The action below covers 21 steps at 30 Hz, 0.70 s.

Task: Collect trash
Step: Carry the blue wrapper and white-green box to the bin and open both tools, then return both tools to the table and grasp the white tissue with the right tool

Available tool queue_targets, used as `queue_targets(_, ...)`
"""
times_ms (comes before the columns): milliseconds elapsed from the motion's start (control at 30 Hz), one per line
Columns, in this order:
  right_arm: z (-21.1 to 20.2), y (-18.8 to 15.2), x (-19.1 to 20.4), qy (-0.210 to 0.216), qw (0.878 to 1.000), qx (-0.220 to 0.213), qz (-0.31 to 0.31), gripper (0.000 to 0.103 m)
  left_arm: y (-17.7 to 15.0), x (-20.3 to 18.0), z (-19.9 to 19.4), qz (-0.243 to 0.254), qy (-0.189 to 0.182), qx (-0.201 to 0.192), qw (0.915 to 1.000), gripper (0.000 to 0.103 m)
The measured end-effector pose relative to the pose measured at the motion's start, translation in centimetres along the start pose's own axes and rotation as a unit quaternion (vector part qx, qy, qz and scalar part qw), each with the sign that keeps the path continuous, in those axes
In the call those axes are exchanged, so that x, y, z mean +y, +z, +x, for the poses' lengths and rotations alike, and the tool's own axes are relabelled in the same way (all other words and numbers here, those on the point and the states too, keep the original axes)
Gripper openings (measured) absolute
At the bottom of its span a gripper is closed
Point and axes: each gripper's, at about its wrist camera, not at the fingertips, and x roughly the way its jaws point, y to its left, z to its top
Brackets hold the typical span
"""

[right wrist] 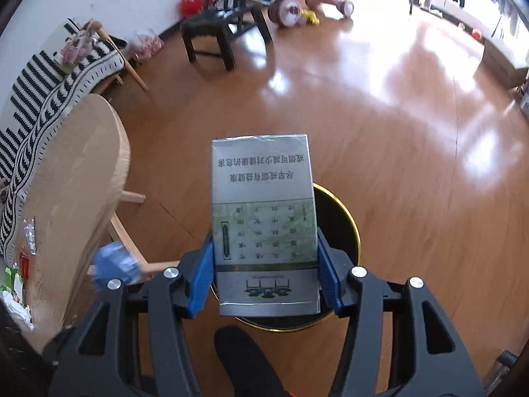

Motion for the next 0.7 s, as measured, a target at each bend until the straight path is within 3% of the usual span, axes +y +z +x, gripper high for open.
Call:
queue_targets(100, 0.3, -0.1, 0.2, 0.002, 1.000, 0.004, -0.008, 0.055, -0.1, -0.2, 2.0, 0.011, 0.013, 0.012, 0.9998, 0.019)
queue_targets(467, 0.4, 0.6, 1.2, -0.008, 1.000, 0.000, -0.015, 0.056, 0.9, -1.0, 4.0, 0.012, -0.017, 0.019, 0.9996, 0.020)
queue_targets(533, 0.4, 0.5, 1.2, -0.020, 1.000, -0.005, -0.014, 0.063, 1.1, -1.2, 4.3, 0.023, -0.020, 0.016, 0.9994, 0.029)
queue_targets(600, 0.2, 0.4, 1.3, -0.026, 1.000, -0.008, -0.014, 0.073, 1.2, -1.2, 4.8, 0.028, -0.026, 0.019, 0.9991, 0.062)
queue_targets(700, 0.0, 0.3, 1.4, -0.030, 0.999, -0.014, -0.016, 0.075, 1.1, -1.1, 4.9, 0.025, -0.023, 0.011, 0.9994, 0.066)
